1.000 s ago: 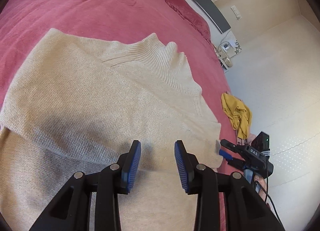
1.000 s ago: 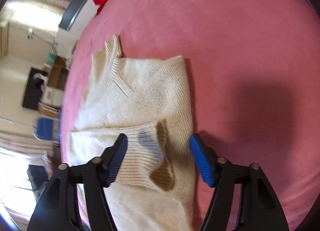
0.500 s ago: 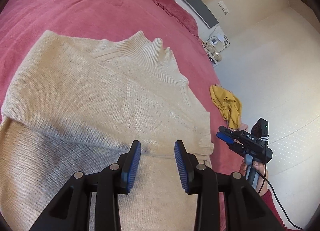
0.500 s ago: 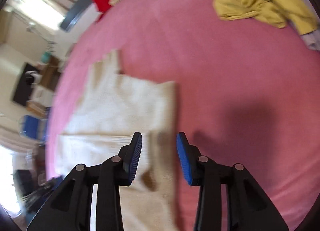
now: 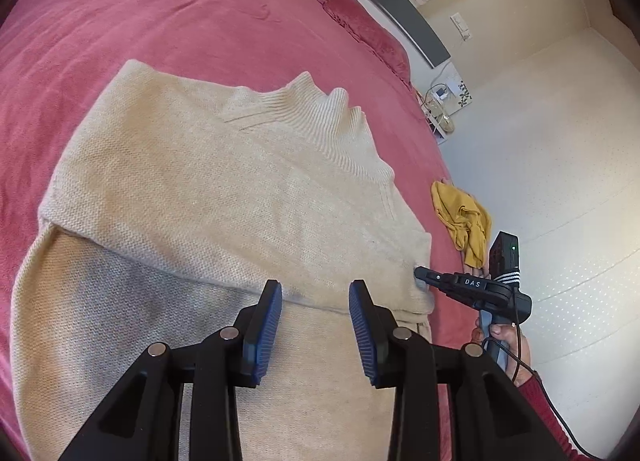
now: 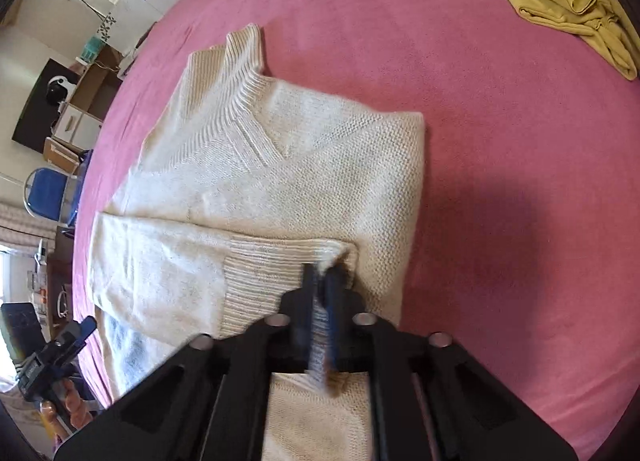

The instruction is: Fold clothes

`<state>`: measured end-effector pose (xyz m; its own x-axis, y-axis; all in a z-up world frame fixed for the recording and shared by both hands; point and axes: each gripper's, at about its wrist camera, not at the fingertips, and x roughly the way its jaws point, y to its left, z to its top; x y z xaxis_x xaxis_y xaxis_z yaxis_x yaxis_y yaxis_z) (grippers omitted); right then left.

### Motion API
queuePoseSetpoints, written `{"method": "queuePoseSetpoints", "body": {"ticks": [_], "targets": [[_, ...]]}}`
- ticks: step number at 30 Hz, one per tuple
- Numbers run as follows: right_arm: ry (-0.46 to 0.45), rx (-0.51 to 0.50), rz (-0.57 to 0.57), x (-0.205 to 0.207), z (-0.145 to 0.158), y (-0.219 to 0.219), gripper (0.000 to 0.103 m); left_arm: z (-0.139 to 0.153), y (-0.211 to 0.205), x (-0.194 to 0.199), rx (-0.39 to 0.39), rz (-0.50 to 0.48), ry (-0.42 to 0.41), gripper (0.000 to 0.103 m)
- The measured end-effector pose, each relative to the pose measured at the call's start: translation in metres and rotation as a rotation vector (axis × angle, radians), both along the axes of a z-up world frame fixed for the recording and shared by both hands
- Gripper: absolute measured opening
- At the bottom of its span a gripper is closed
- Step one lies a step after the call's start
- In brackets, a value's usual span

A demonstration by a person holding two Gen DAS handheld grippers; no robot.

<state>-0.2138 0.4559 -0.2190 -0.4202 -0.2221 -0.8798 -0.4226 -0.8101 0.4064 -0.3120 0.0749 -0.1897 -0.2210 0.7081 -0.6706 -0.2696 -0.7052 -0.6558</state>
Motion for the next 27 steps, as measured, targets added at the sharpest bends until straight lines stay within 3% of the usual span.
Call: {"method": "queuePoseSetpoints", "body": {"ticks": [4,9,14,16,19,25,27], "targets": [[0.043,0.085,0.042,-0.002,0.022,-0.005,0.002,0.000,-0.006,-0.003,-0.002,0.019,0.000,0.035],[0.145,0.165,0.003,0.003,0.058,0.010,0.002,0.004,-0.012,-0.010,0.023,0.048,0.014,0.035],[0.007,0.227,0.041,-0.017,0.018,0.012,0.003,0.003,-0.008,-0.017,0.000,0.046,0.013,0.035],[0.000,0.224,0.045,-0.019,0.005,0.012,0.006,0.005,-0.009,-0.021,-0.006,0.048,0.020,0.035],[0.055,0.246,-0.052,-0.003,0.021,0.021,0.018,0.005,-0.013,-0.033,-0.027,0.062,0.031,0.035],[0.129,0.017,0.013,0.010,0.021,-0.005,0.031,-0.025,-0.020,-0.064,-0.197,0.120,-0.029,0.035],[0.085,0.003,0.025,0.014,0.007,-0.011,0.031,-0.038,-0.027,-0.067,-0.233,0.132,-0.054,0.033]]}}
